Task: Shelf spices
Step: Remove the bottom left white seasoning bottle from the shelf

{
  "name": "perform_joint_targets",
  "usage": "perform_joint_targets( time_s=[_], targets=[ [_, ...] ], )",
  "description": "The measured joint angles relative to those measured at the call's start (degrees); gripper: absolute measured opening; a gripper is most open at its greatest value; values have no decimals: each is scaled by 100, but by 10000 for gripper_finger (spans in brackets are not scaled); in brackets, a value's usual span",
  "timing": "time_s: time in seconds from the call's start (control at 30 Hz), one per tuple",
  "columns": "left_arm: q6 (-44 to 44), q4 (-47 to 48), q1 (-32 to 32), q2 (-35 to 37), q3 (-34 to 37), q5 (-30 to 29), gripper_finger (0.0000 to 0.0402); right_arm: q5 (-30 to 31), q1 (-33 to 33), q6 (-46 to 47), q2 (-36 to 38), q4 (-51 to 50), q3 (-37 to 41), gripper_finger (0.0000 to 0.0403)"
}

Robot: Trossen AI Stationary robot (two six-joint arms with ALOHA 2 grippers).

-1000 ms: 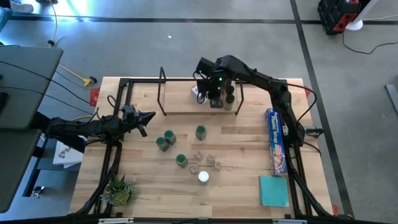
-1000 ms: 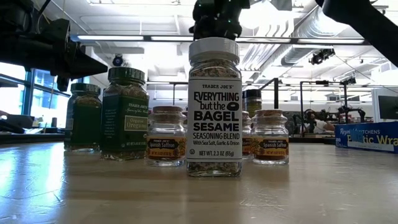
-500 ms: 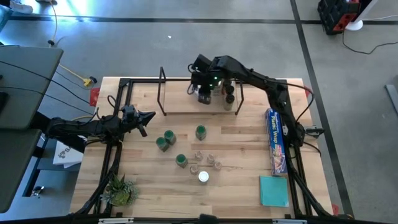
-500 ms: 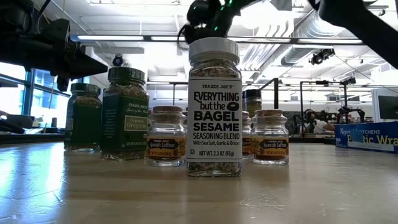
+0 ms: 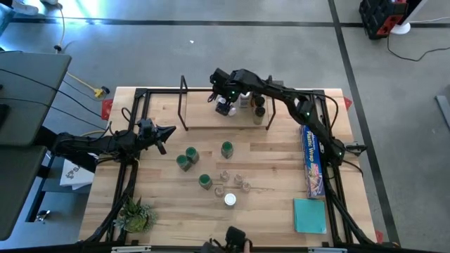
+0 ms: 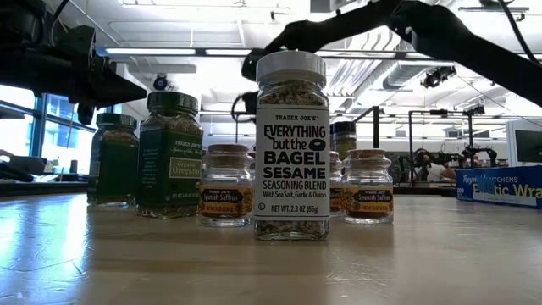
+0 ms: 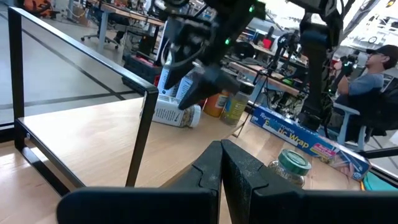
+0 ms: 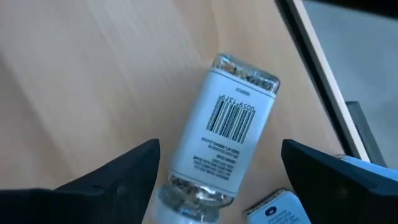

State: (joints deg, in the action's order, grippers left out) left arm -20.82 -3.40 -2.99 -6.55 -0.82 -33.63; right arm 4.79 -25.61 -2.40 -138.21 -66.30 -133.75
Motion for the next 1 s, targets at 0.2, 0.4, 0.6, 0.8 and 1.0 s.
perform_joint_targets(
  time_s=[0.2,0.4,0.6,0.8,1.0],
  targets=[
    [0,1,-1,2,0,0,5,34,15,-41,-200,-28,0,330],
    [0,0,0,1,0,0,5,-197,56,-41,-284,-104,0,300],
    [0,2,-1,0,0,0,5,-225,152,-43,-284,-88,0,231],
    [0,2,-2,2,-2,2,5,-366,214,200,-291,-295,-113,189],
    [0,2,-1,0,-1,0,5,-1079,334,784,202,-804,-103,189]
  ],
)
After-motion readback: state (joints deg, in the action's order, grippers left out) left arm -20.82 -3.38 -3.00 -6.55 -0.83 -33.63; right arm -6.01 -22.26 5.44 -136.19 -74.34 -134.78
